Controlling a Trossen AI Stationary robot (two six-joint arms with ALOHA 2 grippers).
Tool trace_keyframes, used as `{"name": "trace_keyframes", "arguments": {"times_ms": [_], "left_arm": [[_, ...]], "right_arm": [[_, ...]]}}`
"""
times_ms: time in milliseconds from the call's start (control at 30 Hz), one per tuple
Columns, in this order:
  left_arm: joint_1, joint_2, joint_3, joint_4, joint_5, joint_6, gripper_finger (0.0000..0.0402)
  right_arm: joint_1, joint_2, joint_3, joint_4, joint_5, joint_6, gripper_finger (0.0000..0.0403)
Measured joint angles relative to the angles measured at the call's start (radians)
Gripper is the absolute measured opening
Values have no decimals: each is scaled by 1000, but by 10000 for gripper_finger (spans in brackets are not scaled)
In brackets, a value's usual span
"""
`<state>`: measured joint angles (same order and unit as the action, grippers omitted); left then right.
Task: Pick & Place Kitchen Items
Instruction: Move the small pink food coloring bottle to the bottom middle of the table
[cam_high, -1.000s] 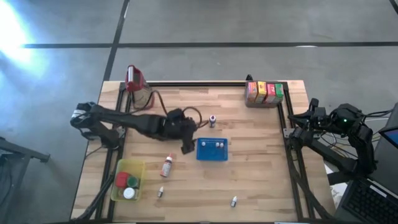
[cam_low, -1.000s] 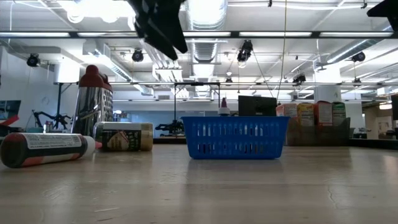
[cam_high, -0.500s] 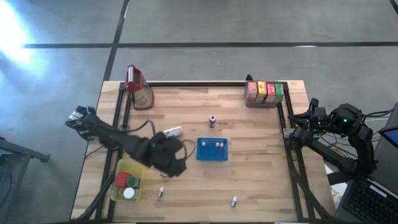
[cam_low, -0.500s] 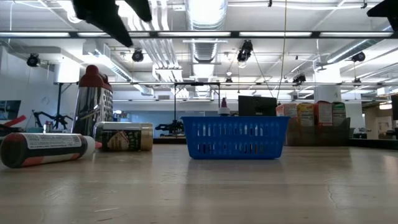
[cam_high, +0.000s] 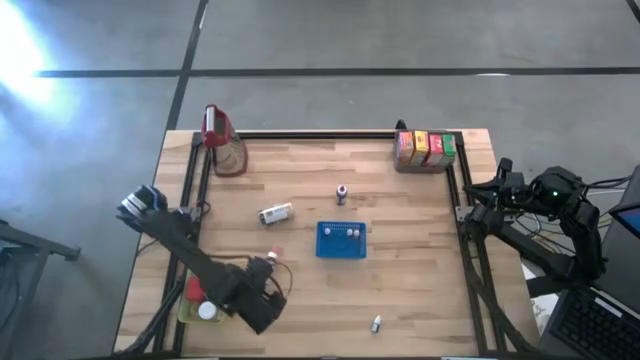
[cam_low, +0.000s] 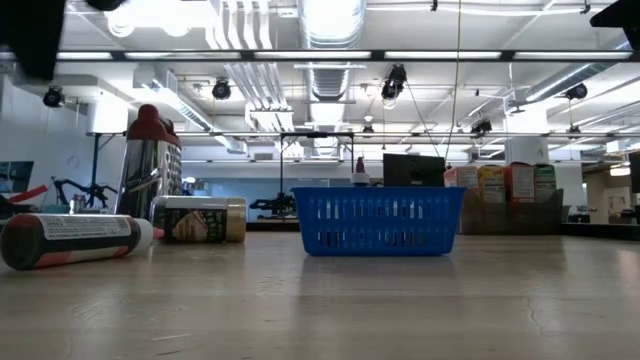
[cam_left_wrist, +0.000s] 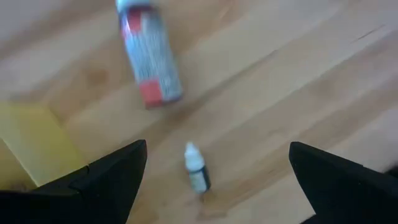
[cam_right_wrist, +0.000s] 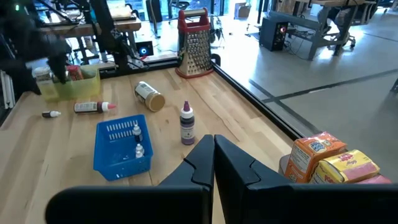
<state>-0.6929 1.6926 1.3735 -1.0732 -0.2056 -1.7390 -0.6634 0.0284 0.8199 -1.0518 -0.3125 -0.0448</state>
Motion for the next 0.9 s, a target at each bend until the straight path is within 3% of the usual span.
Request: {"name": "trace_keyframes", "arguments": {"times_ms": [433,900], "left_arm": [[0,209,45,-1,250,-44,399],[53,228,-9,-1,287,9,399]], "right_arm": [[0,0,0,0,0,0,8],[0,0,0,0,0,0,8]]}}
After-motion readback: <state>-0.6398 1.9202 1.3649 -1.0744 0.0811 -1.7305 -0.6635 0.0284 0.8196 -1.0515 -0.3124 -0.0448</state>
